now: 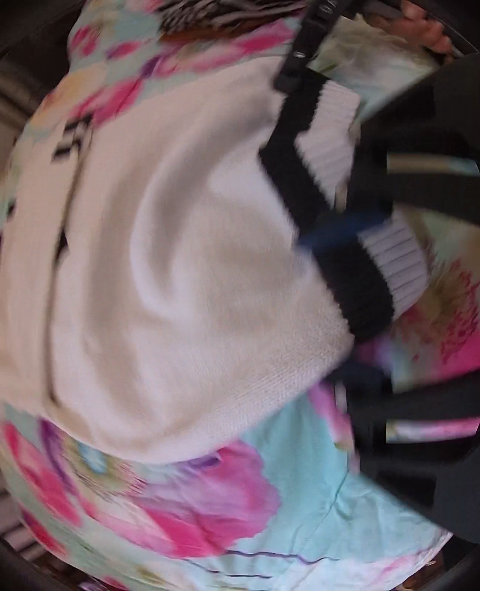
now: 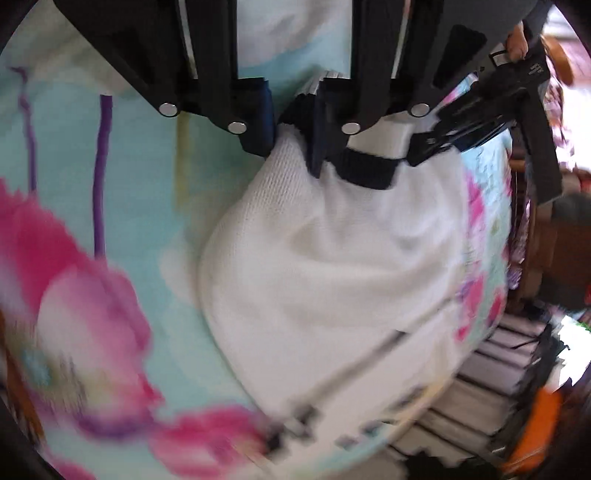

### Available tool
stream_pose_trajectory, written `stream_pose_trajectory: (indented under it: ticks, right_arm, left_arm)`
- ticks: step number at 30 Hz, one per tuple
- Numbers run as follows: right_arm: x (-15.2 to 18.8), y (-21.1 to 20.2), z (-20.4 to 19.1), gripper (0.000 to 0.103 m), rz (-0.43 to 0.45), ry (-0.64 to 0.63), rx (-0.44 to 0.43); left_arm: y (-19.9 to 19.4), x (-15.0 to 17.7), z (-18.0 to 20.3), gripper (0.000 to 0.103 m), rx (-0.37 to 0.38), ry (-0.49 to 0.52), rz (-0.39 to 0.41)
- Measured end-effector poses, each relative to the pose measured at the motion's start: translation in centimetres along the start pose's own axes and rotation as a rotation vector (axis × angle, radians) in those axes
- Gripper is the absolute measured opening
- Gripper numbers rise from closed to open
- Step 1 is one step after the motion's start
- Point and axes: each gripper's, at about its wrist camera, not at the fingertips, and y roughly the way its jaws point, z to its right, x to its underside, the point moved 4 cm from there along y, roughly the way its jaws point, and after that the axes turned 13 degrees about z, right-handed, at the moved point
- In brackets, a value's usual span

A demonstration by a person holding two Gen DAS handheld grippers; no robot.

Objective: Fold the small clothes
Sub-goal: 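Grasp the striped hem with the left gripper while the right gripper holds it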

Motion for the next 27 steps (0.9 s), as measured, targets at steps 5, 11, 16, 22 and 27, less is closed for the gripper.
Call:
stream_pose_trajectory:
  ticks: [5, 11, 16, 22, 27]
  right_arm:
    - [-0.3, -4.4, -0.7, 0.016, -0.024, -0.167, 0.084]
    - [2.1, -1.3, 3.8, 0.018, -0.218, -0.143, 0.287]
    - [-1.7, -5.2, 0.0, 0.021, 0.060, -0.171, 0.135]
    - [0.8, 1.1, -3.1, 0.026, -0.134, -0.284, 0.069]
    - [2.7, 2.5, -1.2, 0.028, -0.217, -0.191, 0.078]
  left_arm:
    - [-3.5, 0.3, -1.4, 0.022, 0.019, -0.032, 0.003]
    - [-1.8, 4.9, -4.3, 0.040, -0.048, -0.101, -0.119]
    - [-6.7, 2.6, -5.4, 0.073, -0.104, -0.071, 0.068]
    - [-3.4, 1.0, -2.6, 0.086, -0.140, 0.100, 0.070]
    - [0.4, 3.0, -3.4, 0.098, -0.241, 0.100, -0.044]
